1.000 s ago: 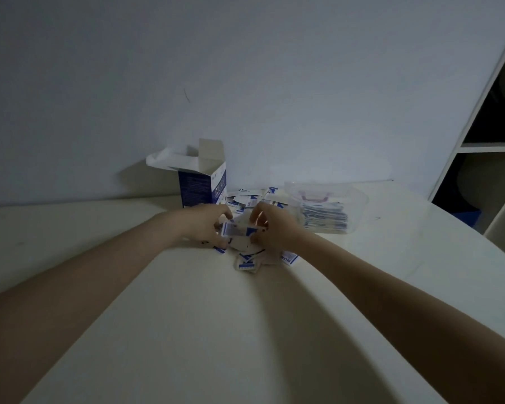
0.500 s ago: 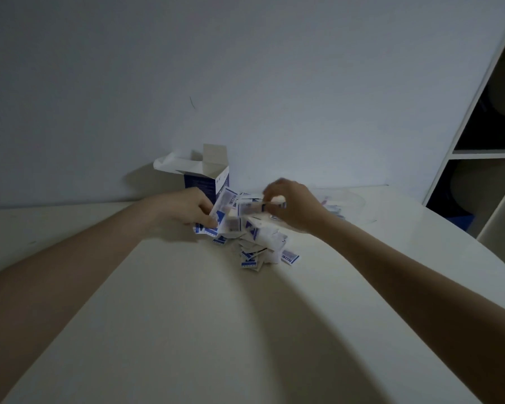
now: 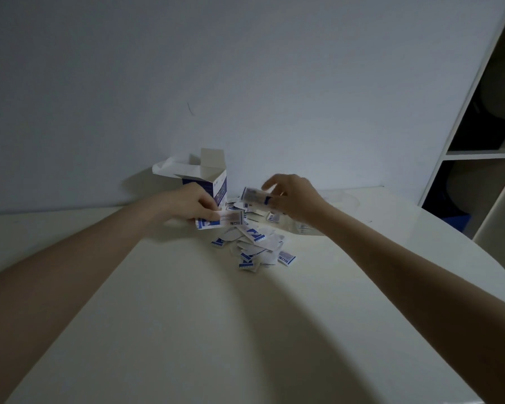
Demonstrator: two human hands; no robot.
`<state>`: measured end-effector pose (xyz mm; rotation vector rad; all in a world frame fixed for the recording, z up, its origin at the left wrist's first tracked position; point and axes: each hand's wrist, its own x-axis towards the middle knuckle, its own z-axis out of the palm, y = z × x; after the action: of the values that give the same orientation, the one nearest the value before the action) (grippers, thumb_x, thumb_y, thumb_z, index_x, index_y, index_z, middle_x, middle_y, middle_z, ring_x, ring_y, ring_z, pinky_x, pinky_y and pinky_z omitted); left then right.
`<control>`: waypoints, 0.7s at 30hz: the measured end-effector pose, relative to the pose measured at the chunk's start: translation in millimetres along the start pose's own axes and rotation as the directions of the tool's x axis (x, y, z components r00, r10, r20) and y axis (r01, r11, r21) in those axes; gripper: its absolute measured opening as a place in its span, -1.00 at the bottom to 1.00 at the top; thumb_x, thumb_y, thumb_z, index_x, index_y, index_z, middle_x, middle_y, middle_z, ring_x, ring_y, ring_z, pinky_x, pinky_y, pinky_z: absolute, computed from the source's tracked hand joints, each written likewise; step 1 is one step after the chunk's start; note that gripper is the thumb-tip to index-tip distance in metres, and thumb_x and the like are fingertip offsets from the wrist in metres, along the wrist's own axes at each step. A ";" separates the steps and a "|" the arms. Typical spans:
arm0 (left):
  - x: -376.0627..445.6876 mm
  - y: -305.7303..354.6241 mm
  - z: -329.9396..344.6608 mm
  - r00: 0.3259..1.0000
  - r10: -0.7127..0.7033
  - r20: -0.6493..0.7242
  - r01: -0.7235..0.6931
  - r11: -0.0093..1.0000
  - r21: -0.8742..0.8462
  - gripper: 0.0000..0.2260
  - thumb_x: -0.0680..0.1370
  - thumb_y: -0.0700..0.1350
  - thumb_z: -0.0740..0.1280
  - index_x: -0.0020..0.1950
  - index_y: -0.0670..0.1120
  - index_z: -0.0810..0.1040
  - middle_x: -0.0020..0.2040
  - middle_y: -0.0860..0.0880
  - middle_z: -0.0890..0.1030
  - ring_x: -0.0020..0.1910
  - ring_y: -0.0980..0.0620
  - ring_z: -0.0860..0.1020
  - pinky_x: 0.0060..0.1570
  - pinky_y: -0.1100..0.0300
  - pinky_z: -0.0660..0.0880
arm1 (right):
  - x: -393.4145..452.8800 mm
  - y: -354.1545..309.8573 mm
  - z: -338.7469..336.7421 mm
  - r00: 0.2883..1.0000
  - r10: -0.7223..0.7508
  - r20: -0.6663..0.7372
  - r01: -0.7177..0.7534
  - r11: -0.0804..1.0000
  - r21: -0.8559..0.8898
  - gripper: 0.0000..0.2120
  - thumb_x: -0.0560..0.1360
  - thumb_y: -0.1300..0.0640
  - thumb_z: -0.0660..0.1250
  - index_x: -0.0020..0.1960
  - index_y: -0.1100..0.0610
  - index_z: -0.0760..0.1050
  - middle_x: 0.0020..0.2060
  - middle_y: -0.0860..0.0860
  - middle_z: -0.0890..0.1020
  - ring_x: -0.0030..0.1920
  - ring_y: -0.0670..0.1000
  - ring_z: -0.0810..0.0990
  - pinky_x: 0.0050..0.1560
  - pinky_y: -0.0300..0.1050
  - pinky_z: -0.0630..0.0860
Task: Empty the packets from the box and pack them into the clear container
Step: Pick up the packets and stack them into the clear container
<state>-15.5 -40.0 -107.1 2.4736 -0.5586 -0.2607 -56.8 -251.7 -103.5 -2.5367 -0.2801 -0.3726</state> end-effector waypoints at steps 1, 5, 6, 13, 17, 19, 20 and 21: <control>0.9 -0.2 0.7 1.000 -0.015 -0.012 0.015 1.000 -0.017 -0.94 0.50 -0.16 0.37 -0.13 -0.13 0.62 -0.34 -0.03 0.49 -0.36 0.09 0.37 -0.37 0.33 0.32 | -0.5 3.0 -1.6 1.000 0.028 0.007 -0.028 0.998 0.051 -0.78 0.49 0.32 0.28 0.12 0.24 0.54 -0.06 0.13 0.64 -0.14 0.03 0.55 -0.17 -0.17 0.49; 6.9 11.4 7.5 1.000 -0.010 0.019 0.010 1.000 -0.009 -0.79 0.50 -0.13 0.38 -0.35 0.02 0.60 -0.41 -0.03 0.42 -0.41 0.05 0.35 -0.43 0.31 0.31 | -7.9 0.1 3.2 0.993 0.033 0.114 -0.053 0.983 0.175 -0.81 0.48 0.26 0.33 0.08 0.28 0.57 0.03 0.16 0.62 0.01 0.04 0.56 0.05 -0.11 0.46; 9.5 15.6 10.6 1.000 0.002 0.024 -0.002 1.000 -0.018 -0.74 0.50 -0.17 0.37 -0.39 0.04 0.59 -0.46 0.00 0.43 -0.47 0.08 0.39 -0.47 0.34 0.34 | -9.1 -2.5 6.3 0.988 0.009 0.157 -0.030 0.991 0.132 -0.78 0.49 0.24 0.33 0.12 0.27 0.55 0.08 0.15 0.61 0.07 0.05 0.56 0.10 -0.12 0.45; 33.6 28.6 25.9 0.989 0.100 -0.106 -0.107 0.993 -0.058 -0.77 0.61 -0.24 0.15 0.15 -0.11 0.56 0.07 -0.05 0.55 -0.04 0.05 0.49 -0.21 0.35 0.46 | -6.3 11.5 5.5 0.997 -0.017 0.073 0.026 0.993 -0.116 -0.80 0.50 0.27 0.28 0.12 0.18 0.48 0.07 0.15 0.62 0.00 0.14 0.59 -0.07 -0.09 0.53; 48.0 19.8 48.7 0.978 0.163 0.133 -0.207 0.854 0.478 -0.62 0.55 -0.29 0.18 0.33 0.00 0.45 0.35 -0.01 0.41 0.28 -0.04 0.41 0.14 0.17 0.40 | -20.0 38.4 4.3 0.979 -0.011 0.205 0.058 0.973 -0.225 -0.78 0.50 0.29 0.27 0.13 0.16 0.54 0.09 0.12 0.63 0.10 0.11 0.58 0.05 -0.12 0.49; 53.8 19.2 59.6 0.971 0.157 0.182 -0.234 0.789 0.568 -0.71 0.53 -0.24 0.23 0.23 -0.02 0.50 0.26 -0.04 0.44 0.21 -0.05 0.44 0.08 0.15 0.41 | -27.0 50.7 10.0 0.963 -0.004 0.270 0.088 0.950 -0.298 -0.79 0.51 0.23 0.27 0.12 0.15 0.56 0.08 0.11 0.63 0.09 0.11 0.57 -0.02 -0.16 0.43; 54.3 19.1 60.9 0.973 0.171 0.157 -0.231 0.789 0.570 -0.78 0.52 -0.21 0.27 0.15 -0.06 0.52 0.17 -0.04 0.46 0.11 -0.04 0.47 -0.02 0.17 0.39 | -29.5 54.9 13.1 0.962 -0.010 0.273 0.095 0.949 -0.302 -0.80 0.51 0.21 0.28 0.11 0.14 0.56 0.07 0.11 0.62 0.08 0.12 0.56 -0.03 -0.14 0.43; 54.9 19.2 60.2 0.975 0.193 0.110 -0.221 0.799 0.559 -0.86 0.50 -0.19 0.31 0.04 -0.10 0.52 0.07 -0.04 0.49 0.00 -0.03 0.49 -0.11 0.16 0.38 | -30.4 58.9 16.5 0.965 -0.017 0.261 0.099 0.948 -0.301 -0.81 0.50 0.19 0.28 0.09 0.13 0.56 0.06 0.11 0.62 0.07 0.13 0.56 -0.02 -0.10 0.45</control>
<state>8.9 -108.8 -148.0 2.9466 -1.0515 -0.0639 -65.8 -294.7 -155.7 -2.8985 -0.4241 -0.1143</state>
